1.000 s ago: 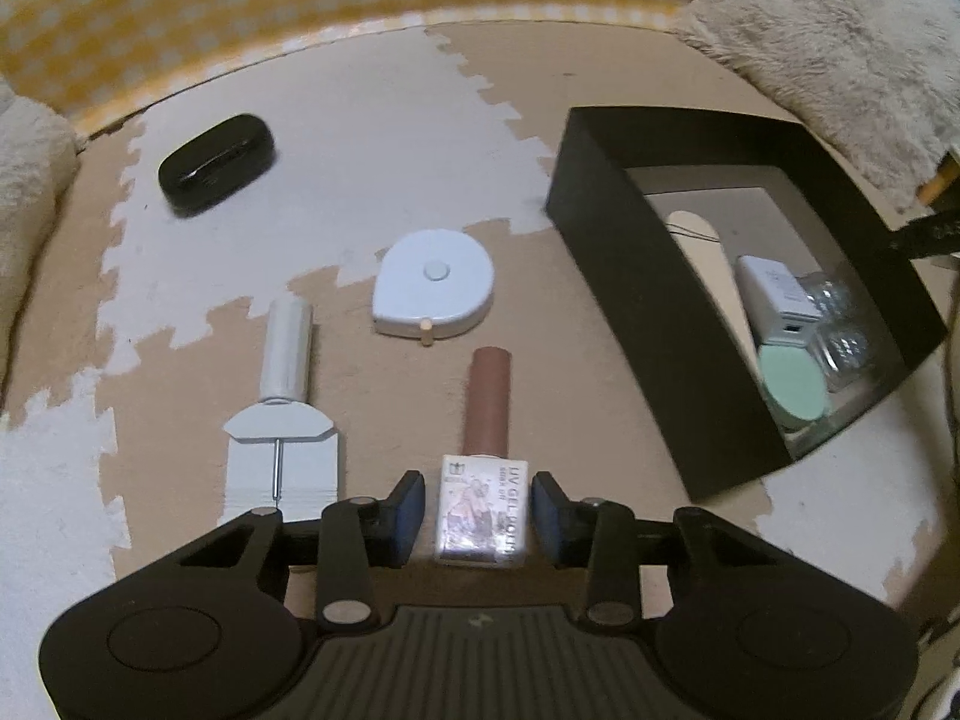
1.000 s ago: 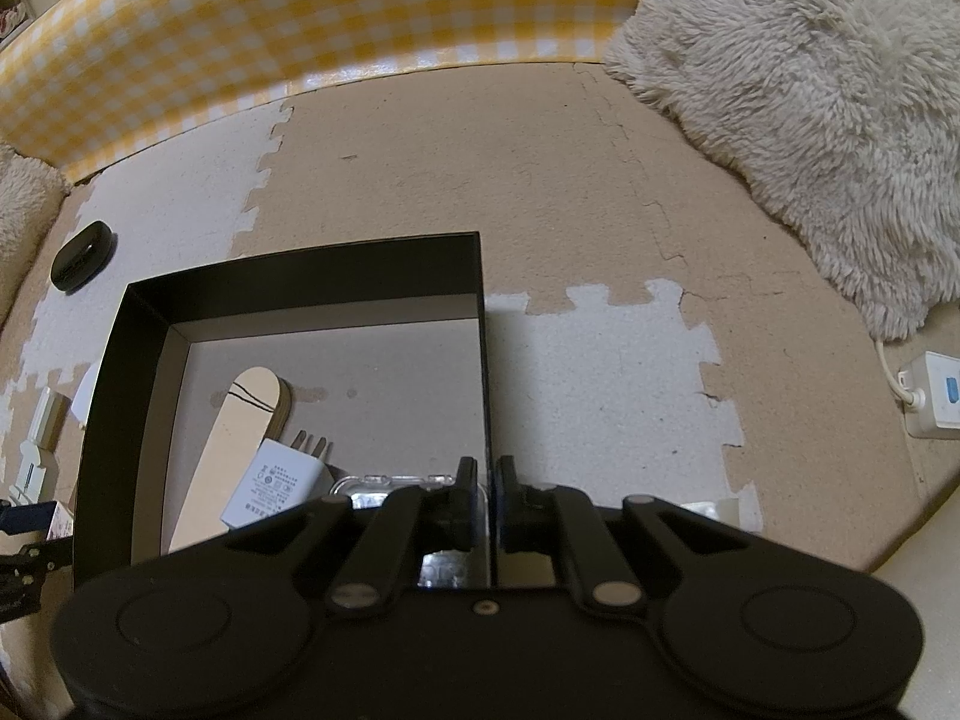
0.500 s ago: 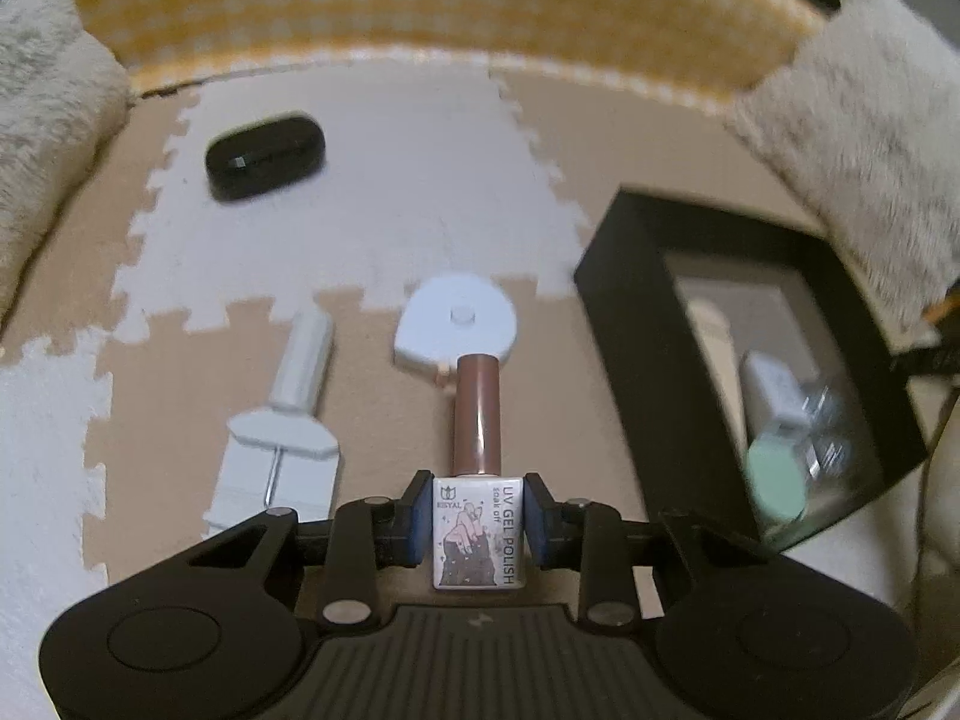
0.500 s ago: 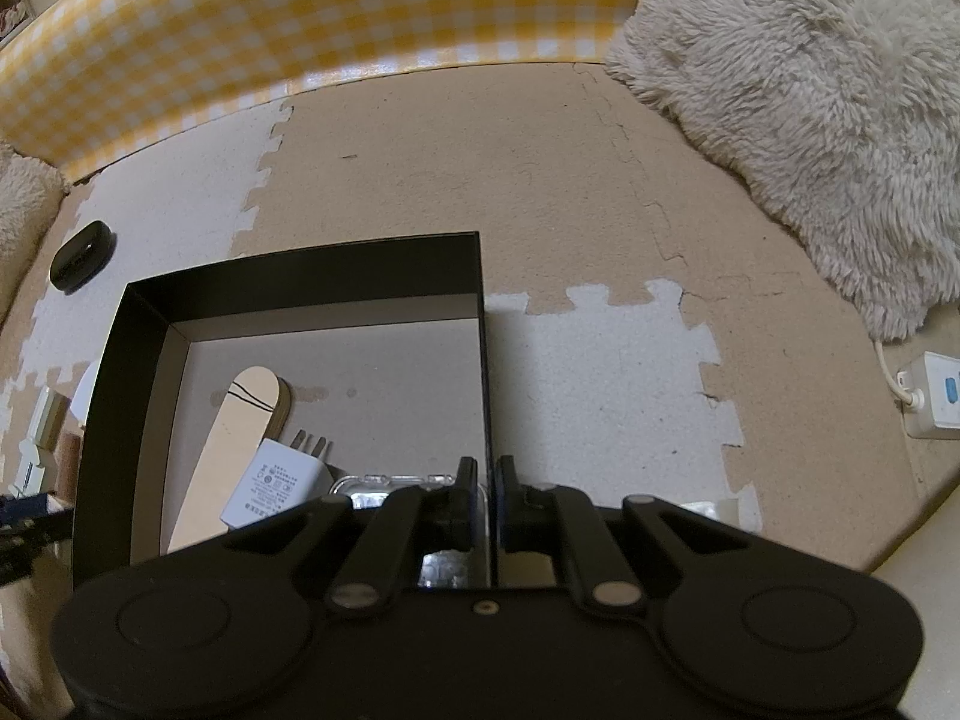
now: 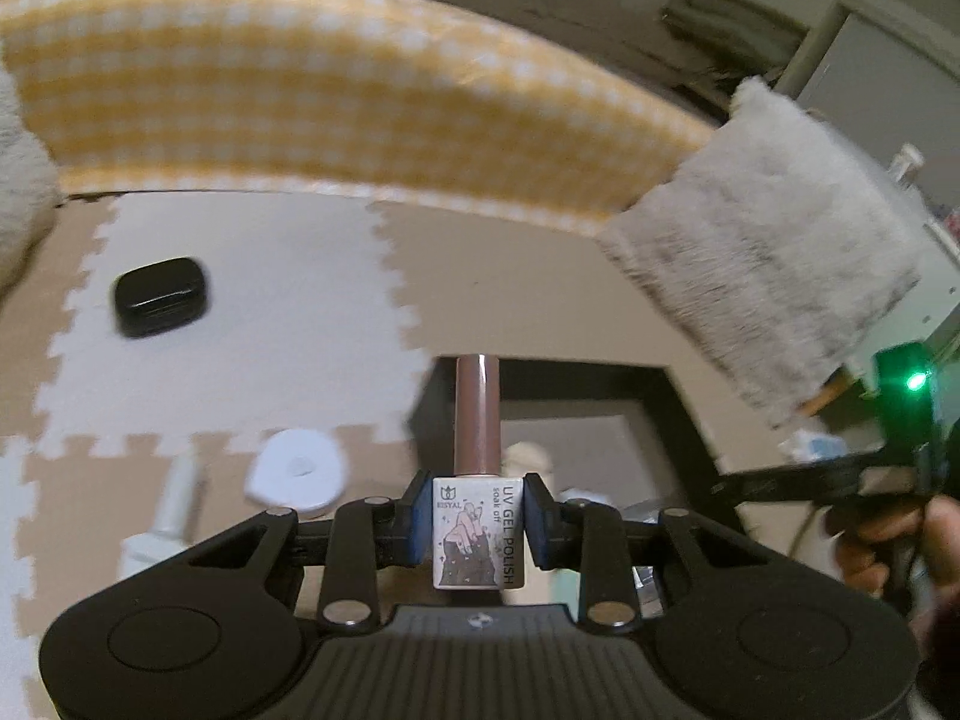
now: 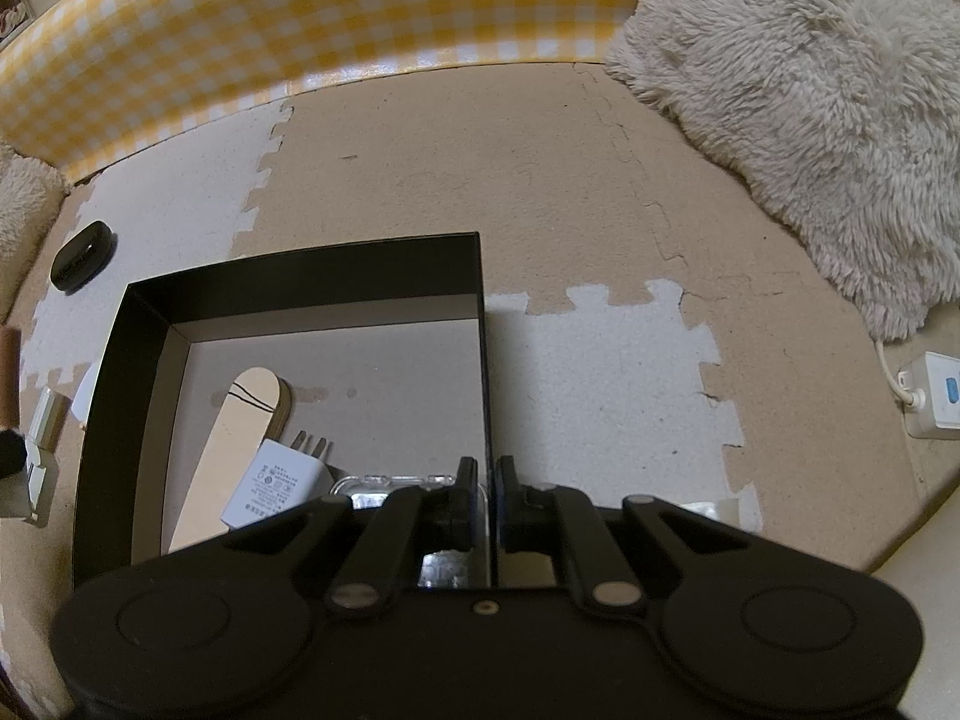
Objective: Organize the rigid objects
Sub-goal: 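Carry the polish bottle into the black box and release it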
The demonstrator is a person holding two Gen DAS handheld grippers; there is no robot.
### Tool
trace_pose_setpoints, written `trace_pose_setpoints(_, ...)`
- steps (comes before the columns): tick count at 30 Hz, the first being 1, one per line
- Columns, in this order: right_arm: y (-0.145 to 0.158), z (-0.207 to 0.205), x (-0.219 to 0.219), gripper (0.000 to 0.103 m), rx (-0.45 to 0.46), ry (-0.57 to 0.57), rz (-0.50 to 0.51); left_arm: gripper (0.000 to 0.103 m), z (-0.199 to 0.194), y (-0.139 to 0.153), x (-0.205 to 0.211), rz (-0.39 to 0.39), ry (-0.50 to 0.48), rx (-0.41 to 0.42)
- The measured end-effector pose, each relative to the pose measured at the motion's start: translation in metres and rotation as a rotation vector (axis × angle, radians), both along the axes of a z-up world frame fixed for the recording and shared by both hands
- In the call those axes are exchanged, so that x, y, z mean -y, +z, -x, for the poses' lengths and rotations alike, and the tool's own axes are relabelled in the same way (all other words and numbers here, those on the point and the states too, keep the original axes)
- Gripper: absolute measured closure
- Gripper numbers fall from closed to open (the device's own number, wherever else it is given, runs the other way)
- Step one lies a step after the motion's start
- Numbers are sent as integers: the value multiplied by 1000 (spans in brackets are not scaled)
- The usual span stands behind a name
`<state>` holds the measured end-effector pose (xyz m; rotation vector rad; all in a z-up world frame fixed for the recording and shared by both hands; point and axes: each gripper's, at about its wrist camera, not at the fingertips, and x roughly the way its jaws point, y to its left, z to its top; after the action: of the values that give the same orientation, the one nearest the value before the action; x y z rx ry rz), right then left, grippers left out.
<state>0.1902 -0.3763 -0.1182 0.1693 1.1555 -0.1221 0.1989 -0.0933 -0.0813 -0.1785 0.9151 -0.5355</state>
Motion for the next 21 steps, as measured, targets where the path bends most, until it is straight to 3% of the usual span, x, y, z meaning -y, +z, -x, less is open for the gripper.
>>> trace_pose_setpoints(2,0,0,0,97,-1,2,3,71,-5,1,12,3,-4,-5)
trace_pose_setpoints(10,0,-1,0,97,-1,2,2,71,-27,-13,50,-133,-26,-24)
trace_pose_setpoints(21,0,-1,0,97,-2,3,3,71,-33,-19,71,-234,-43,36)
